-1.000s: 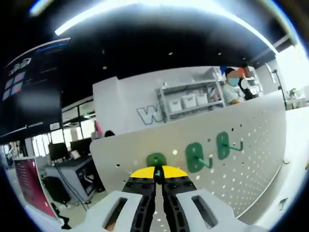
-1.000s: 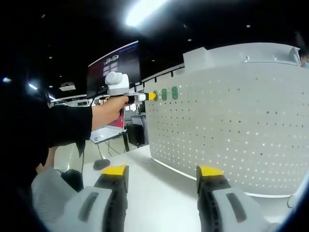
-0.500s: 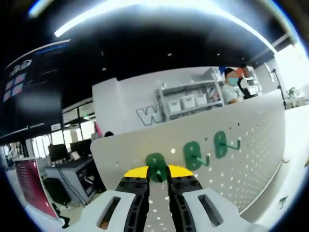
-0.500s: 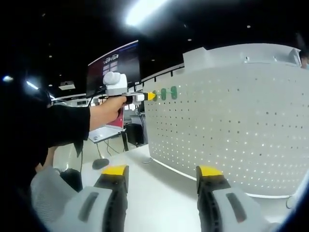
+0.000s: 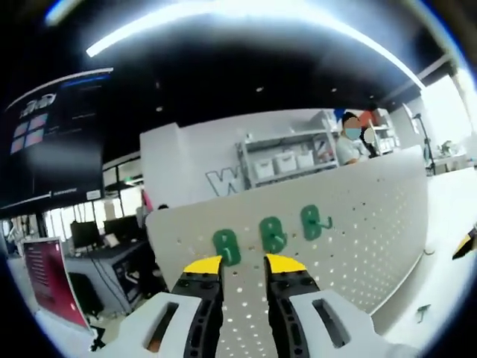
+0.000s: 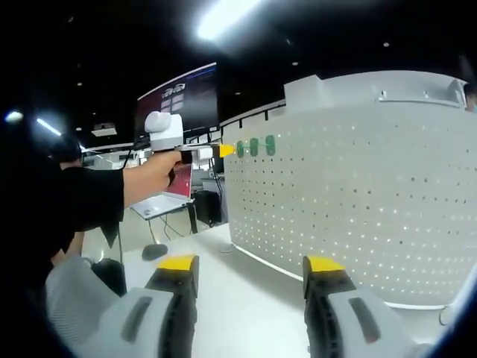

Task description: Insert the hook assembly into the mounting plate slot until the hook locks in place.

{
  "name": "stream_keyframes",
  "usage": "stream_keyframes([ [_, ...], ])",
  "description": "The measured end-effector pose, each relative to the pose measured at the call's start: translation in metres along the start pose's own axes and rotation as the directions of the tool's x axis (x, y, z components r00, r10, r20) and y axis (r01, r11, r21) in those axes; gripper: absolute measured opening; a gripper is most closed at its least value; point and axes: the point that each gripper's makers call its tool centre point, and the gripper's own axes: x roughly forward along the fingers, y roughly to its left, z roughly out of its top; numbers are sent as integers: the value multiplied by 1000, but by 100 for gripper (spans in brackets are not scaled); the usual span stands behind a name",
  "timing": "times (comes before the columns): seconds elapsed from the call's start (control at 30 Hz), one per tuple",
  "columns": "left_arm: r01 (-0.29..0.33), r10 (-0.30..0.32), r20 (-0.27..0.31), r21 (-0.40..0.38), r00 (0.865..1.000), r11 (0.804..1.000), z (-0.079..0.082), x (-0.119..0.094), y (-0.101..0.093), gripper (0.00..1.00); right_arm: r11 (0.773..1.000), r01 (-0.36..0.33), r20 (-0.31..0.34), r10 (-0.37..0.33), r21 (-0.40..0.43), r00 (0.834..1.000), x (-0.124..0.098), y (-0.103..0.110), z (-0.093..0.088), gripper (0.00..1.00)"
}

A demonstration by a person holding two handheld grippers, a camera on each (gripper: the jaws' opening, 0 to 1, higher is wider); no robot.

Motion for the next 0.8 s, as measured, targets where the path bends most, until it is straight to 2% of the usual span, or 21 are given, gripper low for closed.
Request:
stream_keyframes([
  [0.3, 38, -38, 11, -26, 999, 999, 1, -49, -34, 25, 1000, 17, 12, -17, -12, 1000, -5, -3, 6, 55],
  [0.37, 48, -47, 15, -54, 999, 997, -2, -61, -45, 25, 1000, 22, 14, -22, -16, 1000, -7, -4, 7, 55],
  [0.6, 88, -90, -13, -90, 996, 992, -21, -94, -84, 25, 999, 38, 12, -38, -33, 999, -14, -5, 8, 54],
  [0.8, 91, -95, -28, -119, 995, 989, -39, -105, -100, 25, 997, 53, -15, -54, -47, 998, -17, -7, 0, 53],
])
